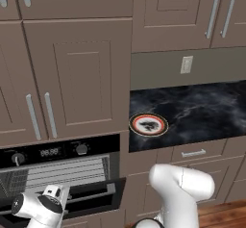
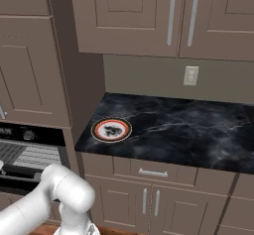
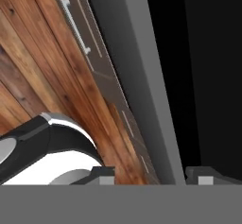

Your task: Take the baked cake out of the oven and place it on the plate for cooling. Then close the oven door.

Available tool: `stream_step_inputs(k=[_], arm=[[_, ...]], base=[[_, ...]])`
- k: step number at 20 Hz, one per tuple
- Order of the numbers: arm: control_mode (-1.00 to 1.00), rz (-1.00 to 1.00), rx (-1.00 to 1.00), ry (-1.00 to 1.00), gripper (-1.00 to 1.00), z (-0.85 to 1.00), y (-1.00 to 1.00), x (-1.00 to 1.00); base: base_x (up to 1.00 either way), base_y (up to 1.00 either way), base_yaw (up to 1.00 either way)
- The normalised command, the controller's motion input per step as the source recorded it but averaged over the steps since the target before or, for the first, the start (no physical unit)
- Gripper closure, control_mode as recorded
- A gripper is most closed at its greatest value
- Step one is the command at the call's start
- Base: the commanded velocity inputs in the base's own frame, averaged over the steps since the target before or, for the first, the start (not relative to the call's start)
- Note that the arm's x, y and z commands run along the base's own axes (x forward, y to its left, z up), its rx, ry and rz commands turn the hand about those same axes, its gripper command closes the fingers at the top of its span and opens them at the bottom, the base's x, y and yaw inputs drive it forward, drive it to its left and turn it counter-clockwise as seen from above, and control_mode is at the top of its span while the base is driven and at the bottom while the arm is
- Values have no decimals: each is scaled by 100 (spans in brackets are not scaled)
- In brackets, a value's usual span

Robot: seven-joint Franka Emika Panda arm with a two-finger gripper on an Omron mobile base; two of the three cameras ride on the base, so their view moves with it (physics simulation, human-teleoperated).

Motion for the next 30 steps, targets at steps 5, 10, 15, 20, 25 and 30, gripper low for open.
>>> stream_step_inputs(k=[5, 10, 15, 20, 25, 30], arm=[[-100, -8, 0, 6, -100, -31, 48, -56], [-100, -8, -4, 1, -100, 6, 45, -58], [-100, 0, -8, 6, -100, 19, 39, -52], [-100, 1, -1, 5, -100, 36, 32, -52], [-100, 1, 0, 4, -100, 34, 24, -54], [-100, 8, 0, 26, -100, 32, 26, -37]], base=[[0, 0, 0], [0, 0, 0], [0, 0, 0], [0, 0, 0], [0, 0, 0], [0, 0, 0]])
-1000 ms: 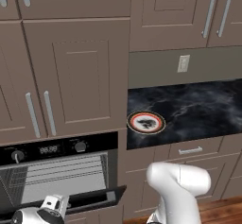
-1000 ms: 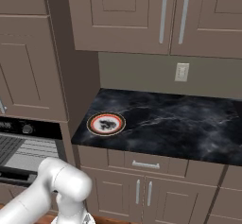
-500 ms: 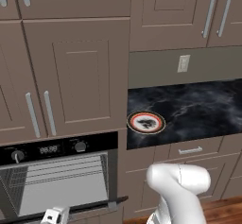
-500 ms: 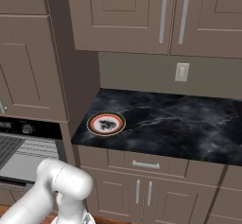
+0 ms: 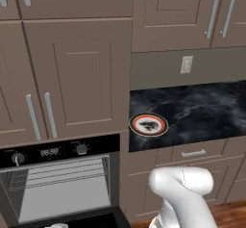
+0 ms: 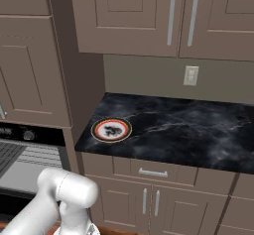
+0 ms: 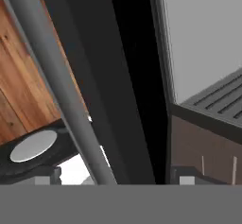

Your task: Take the baked cake out of the oven and place it on the plate for cooling. Then close the oven door.

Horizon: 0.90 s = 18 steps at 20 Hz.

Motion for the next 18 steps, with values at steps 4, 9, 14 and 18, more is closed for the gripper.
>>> stream_step_inputs(k=[4, 9, 14, 18], arm=[[-100, 5, -1, 31, -100, 39, 24, -30], [-100, 10, -8, 4, -100, 31, 3, -4], [-100, 7, -12, 1, -100, 1, -3, 14], [-100, 13, -20, -4, -100, -31, -6, 23]], base=[[0, 0, 0], [0, 0, 0], [0, 0, 0], [0, 0, 0]])
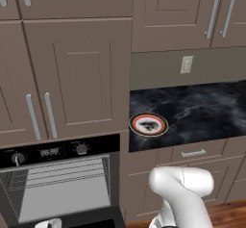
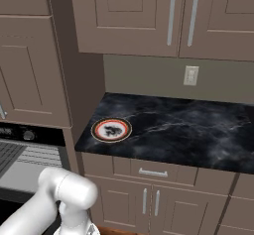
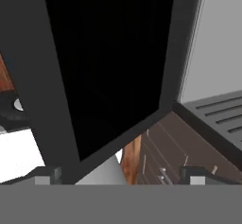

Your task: Take the baked cake out of the oven and place it on the plate for cooling. Then close the oven door.

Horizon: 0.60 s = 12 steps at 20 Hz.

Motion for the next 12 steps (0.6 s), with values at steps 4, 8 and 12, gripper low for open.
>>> stream_step_inputs(k=[4, 8, 12], arm=[[-100, 10, -15, -3, -100, -28, -4, 36], [-100, 5, -10, 0, -100, -16, 0, 46], [-100, 1, -14, 0, -100, -19, 3, 47]], base=[[0, 0, 0], [0, 0, 0], [0, 0, 0]])
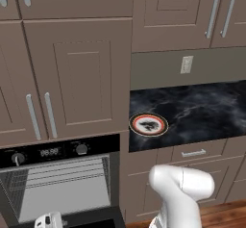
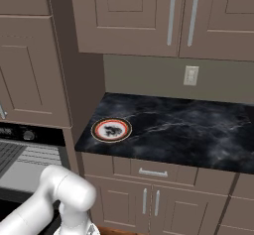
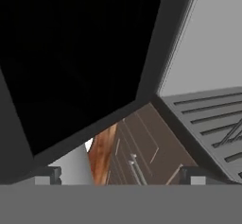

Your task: Take the baked cake out of the oven and place it on the plate for cooling. Then close the oven door.

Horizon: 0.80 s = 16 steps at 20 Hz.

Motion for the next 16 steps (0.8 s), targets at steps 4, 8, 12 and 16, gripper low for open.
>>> stream_step_inputs(k=[4, 8, 12, 16], arm=[[-100, 0, -15, 0, -100, -25, 17, 40], [-100, 0, -14, 0, -100, -33, 8, 40], [-100, 0, -11, -2, -100, -26, 11, 38], [-100, 0, -2, -12, -100, -9, 11, 31]], base=[[0, 0, 0], [0, 0, 0], [0, 0, 0], [0, 0, 0]])
